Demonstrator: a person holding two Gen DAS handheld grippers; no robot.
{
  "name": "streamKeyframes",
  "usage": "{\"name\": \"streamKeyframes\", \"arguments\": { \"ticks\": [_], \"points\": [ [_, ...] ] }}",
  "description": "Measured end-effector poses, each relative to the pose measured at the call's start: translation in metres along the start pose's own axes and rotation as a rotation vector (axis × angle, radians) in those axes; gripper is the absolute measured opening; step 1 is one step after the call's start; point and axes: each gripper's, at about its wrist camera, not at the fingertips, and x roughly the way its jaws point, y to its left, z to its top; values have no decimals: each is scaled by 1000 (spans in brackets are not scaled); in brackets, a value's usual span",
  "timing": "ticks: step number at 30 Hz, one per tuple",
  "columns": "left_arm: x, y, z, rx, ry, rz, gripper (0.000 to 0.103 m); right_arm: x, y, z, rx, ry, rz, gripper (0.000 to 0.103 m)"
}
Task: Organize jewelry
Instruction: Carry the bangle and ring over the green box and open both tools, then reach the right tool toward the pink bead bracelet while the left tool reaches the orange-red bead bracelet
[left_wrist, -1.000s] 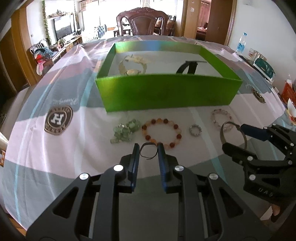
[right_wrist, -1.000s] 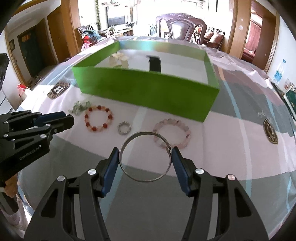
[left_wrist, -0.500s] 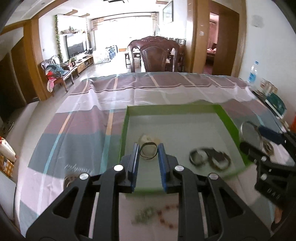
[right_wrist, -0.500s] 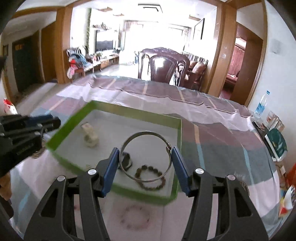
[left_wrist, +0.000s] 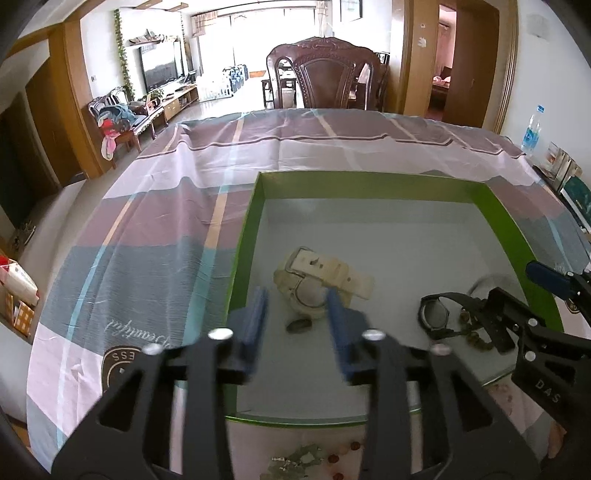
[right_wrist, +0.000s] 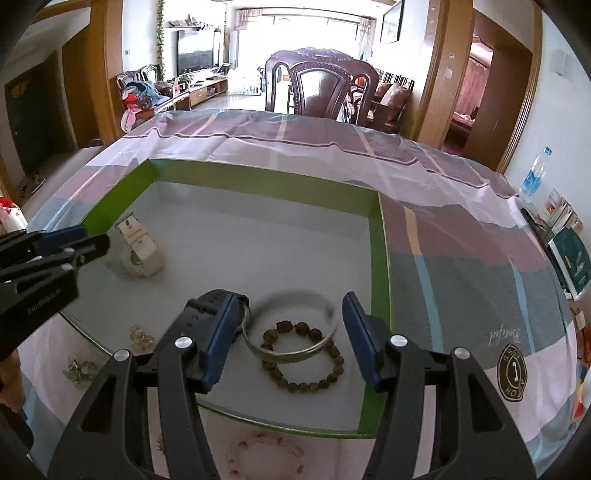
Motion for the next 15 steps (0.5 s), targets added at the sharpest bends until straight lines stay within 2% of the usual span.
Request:
{"name": "streamKeyframes", "arguments": {
  "ticks": [4, 9, 13, 15],
  "points": [
    [-2, 0, -2, -3, -4, -4, 46, -8, -2, -1, 6, -15, 16, 65],
    [-23, 2, -15, 9, -8, 6, 47, -32, -6, -10, 23, -35, 50, 65],
    [-65, 7, -52, 46, -66, 67, 47, -68, -20, -40, 51, -70, 53, 65],
    [-77, 13, -72, 37, -72, 54, 47, -78, -30, -58, 72, -77, 45, 65]
  ]
}}
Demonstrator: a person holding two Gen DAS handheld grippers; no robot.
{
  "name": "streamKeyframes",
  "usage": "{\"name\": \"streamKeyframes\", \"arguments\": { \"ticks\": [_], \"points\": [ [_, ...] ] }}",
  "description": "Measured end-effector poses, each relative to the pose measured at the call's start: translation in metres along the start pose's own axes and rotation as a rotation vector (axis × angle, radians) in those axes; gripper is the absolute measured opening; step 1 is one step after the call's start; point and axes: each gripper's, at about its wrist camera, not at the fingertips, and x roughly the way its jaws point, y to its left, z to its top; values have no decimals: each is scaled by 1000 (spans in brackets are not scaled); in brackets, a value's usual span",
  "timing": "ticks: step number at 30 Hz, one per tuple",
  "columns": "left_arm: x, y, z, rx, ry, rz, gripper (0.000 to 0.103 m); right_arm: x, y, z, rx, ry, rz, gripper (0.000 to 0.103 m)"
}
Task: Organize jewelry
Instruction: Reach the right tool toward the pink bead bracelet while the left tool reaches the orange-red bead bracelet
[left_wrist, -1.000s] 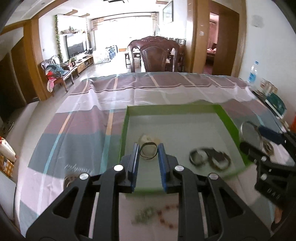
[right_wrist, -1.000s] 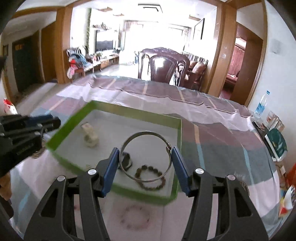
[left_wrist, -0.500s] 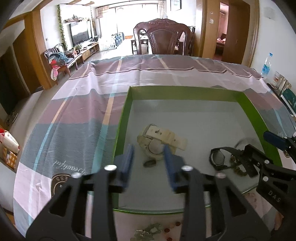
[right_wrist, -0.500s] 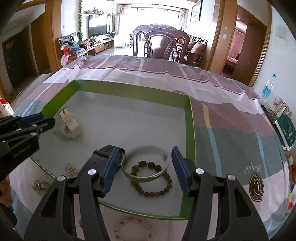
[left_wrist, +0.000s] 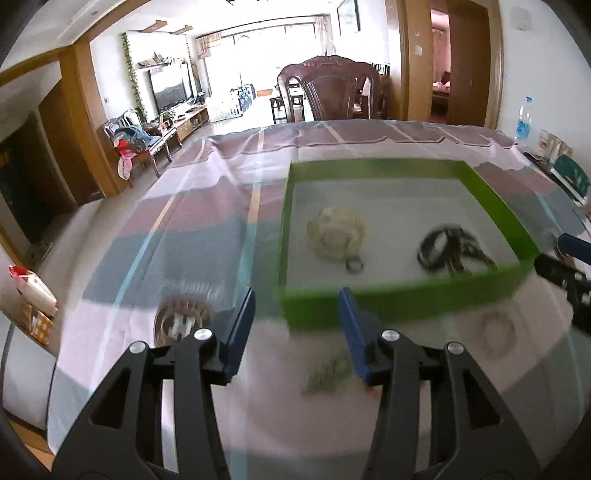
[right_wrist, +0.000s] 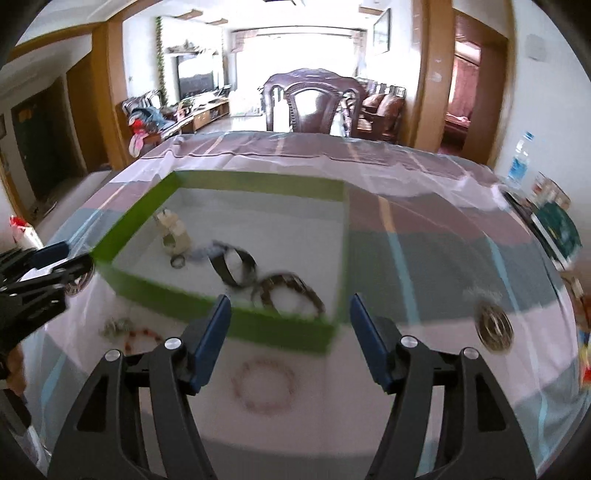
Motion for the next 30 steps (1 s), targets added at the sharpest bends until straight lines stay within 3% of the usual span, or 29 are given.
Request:
{"name": "streamKeyframes", "arguments": {
  "ticks": [1, 3, 5, 6, 12, 15, 18, 22, 25, 30],
  "points": [
    [-2, 3, -11, -12, 13, -14, 47, -1, -5, -10, 14, 17, -3, 64],
    [1, 5, -28, -25, 47, -32, 44, 6, -8, -27, 24, 76, 3, 46],
    [14, 2, -38, -14, 99, -44, 30, 22, -6, -40, 18, 149, 20, 30],
    [22, -2, -41, -9, 127, -55, 27, 28, -4, -44, 17, 169, 29, 30],
    [37, -18, -44, -4, 148, -134, 30, 54, 12, -49, 6, 222, 26, 30],
    [40, -28, -48, 26, 144, -108, 39, 55, 20, -54, -31, 224, 3, 31],
    [41, -41, -53, 79, 139, -53, 43, 49, 24, -59, -46, 222, 5, 35],
    [37, -51, -61, 118, 147, -26, 47, 40, 28, -68, -54, 218, 2, 47],
    [29, -52, -68, 125, 149, -14, 52, 30, 30, -80, -52, 225, 29, 50],
    [12, -47, -85, 139, 162, -74, 58, 15, 32, -92, -68, 242, 54, 53]
  ]
}}
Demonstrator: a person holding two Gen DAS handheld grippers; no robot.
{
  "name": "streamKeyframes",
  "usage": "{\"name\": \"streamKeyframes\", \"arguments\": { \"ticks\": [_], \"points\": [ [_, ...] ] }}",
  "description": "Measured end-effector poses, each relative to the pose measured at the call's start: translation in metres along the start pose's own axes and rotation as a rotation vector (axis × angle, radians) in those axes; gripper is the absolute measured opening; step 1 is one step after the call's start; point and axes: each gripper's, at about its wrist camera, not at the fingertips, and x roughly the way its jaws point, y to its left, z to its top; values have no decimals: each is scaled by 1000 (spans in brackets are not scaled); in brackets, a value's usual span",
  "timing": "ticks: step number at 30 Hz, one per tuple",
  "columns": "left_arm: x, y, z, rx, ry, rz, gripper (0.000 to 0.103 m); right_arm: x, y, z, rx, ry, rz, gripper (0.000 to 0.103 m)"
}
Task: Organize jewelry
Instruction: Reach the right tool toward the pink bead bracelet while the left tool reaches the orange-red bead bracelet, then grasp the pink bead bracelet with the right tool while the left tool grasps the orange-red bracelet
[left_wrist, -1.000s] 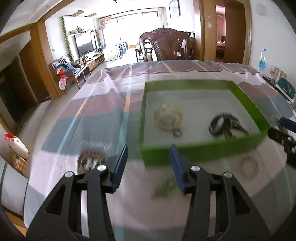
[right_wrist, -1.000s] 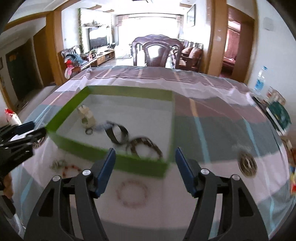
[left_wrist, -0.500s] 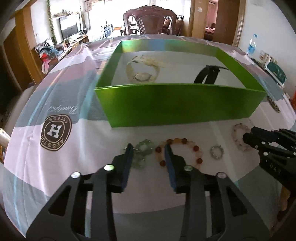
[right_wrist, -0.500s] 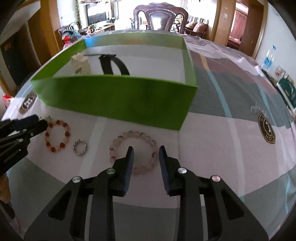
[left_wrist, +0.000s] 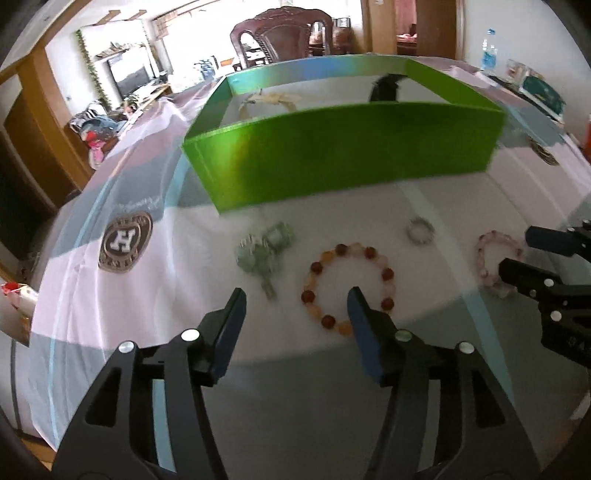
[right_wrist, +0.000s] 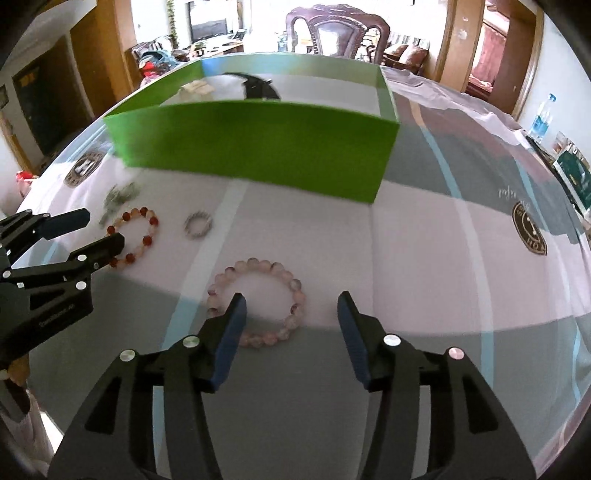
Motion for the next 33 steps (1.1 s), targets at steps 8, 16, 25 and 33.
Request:
{"name": "streamKeyframes", "arguments": {
  "ticks": [8, 16, 25, 33],
  "points": [
    [-17, 24, -25, -70, 9, -87, 62, -16, 3, -4, -17, -26, 24, 55],
    [-8, 14, -19, -59, 30, -99, 51, -5, -4, -1, 15, -22, 28, 61],
    [-8, 13, -16, -50, 26, -117, 43, 1, 2, 1, -7, -20, 17, 46],
    [-9, 14, -16, -59, 16, -149, 13, 0, 12, 1, -38, -28, 53, 10]
  ]
}}
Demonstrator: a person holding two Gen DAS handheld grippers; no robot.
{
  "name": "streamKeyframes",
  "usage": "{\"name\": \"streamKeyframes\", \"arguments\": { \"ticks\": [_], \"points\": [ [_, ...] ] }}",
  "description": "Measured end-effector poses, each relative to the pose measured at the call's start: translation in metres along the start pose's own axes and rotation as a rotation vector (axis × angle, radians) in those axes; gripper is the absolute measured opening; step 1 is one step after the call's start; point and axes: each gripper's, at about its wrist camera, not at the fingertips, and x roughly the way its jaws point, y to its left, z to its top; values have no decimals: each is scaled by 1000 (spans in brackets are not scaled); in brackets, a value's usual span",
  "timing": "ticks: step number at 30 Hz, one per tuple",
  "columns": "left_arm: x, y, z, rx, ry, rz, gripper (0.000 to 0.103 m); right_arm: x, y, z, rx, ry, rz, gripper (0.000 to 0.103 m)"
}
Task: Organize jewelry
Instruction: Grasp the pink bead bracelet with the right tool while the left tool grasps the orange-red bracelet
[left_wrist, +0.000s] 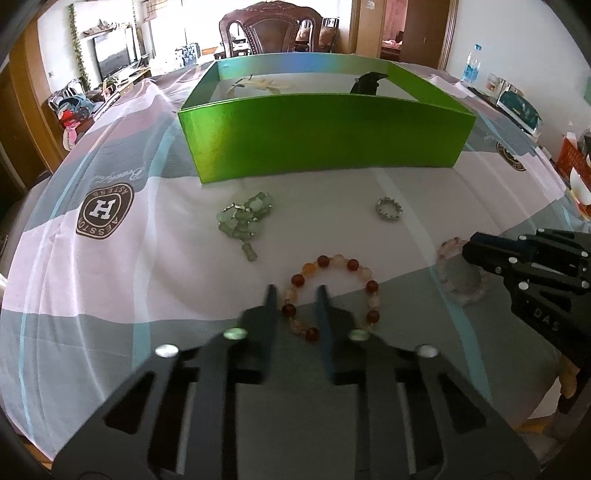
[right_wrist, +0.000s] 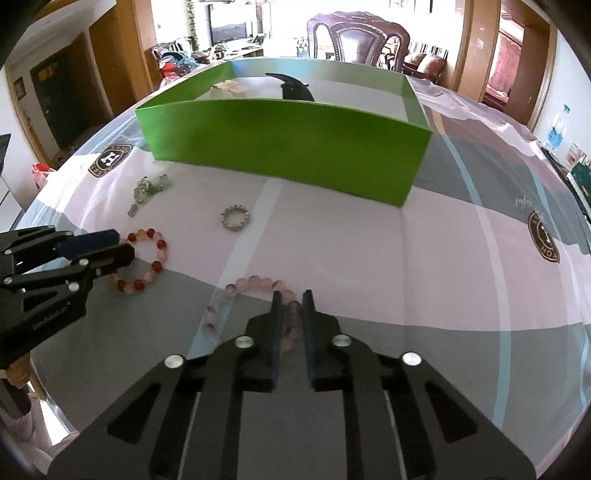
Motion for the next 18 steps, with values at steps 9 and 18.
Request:
{"name": "streamKeyframes", "arguments": {
  "ticks": [9, 18],
  "points": [
    [-5, 0, 4, -24, -14, 4, 8, -2, 0, 1, 11, -8, -1, 8],
    [-27, -1, 10, -31, -69, 11, 8, -26, -6, 13, 24, -83, -28, 8]
  ]
}}
